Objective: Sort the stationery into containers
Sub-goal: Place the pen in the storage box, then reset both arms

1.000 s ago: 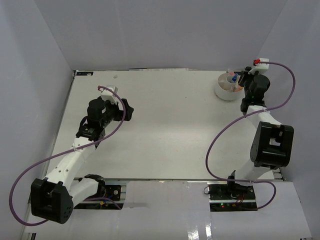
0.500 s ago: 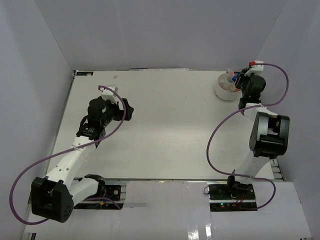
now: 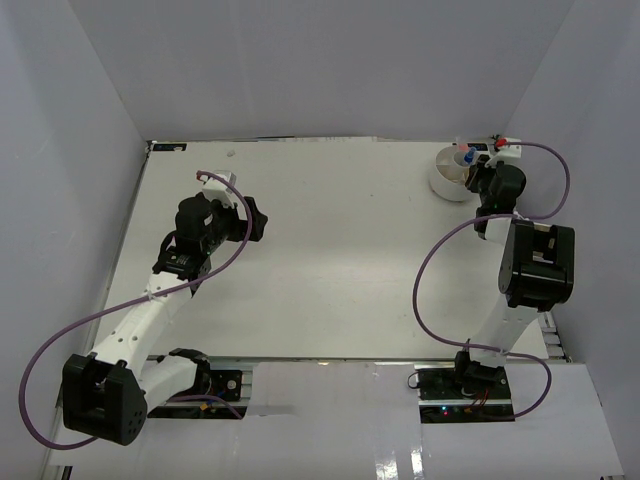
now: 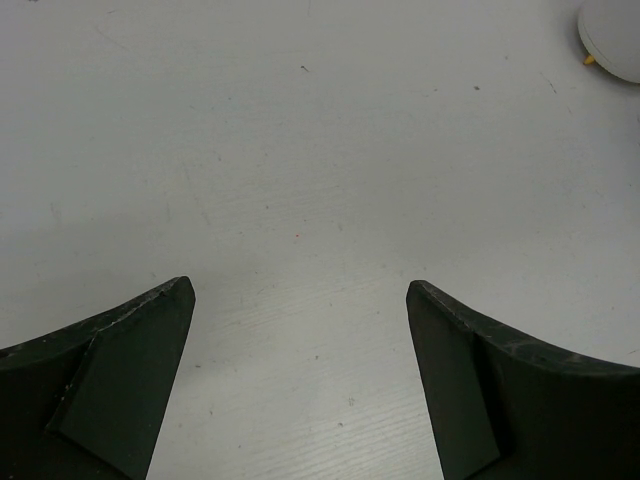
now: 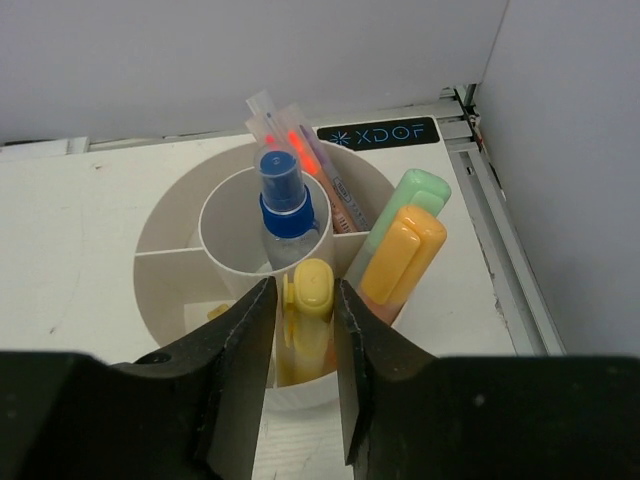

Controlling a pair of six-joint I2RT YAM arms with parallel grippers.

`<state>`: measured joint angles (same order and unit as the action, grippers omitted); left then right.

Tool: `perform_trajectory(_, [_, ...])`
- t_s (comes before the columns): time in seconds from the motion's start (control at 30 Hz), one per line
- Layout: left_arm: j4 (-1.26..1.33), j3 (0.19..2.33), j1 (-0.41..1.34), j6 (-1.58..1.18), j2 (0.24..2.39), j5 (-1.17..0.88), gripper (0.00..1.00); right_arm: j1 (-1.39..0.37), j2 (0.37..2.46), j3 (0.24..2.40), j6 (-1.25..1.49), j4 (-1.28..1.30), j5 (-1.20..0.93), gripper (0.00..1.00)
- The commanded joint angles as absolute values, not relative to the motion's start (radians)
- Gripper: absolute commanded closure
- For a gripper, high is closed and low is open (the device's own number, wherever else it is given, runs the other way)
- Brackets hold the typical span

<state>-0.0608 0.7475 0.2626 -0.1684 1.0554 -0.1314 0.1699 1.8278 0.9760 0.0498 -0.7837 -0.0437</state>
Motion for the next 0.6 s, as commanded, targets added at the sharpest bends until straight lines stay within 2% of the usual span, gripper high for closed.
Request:
perform_trajectory(0.0, [-0.063,0.776,0.258,-0.161,1.04,-0.133,0.02,0.175,1.796,0.963,0.046,-0.842,-0.046,0.63])
perform_trajectory(0.07, [-0.061,0.776,0.258,-0.163,1.037,-0.135,0.02,0.175,1.761,0.966,0.035,-0.831,-0.048,0.5])
perform_trajectory(0.17, [-0.058,0.773,0.258,-0.164,1.028,-0.14,0.02,0.176,1.691,0.963,0.032,-0.808,-0.049,0.39])
perform_trajectory(0.33, [-0.054,0.772,0.258,-0.167,0.996,-0.14,0.02,0.176,1.533,0.948,0.043,-0.73,-0.054,0.28])
perform_trajectory(0.57, [-0.054,0.772,0.258,-0.176,0.933,-0.127,0.02,0.176,1.174,0.939,0.058,-0.493,-0.041,0.15])
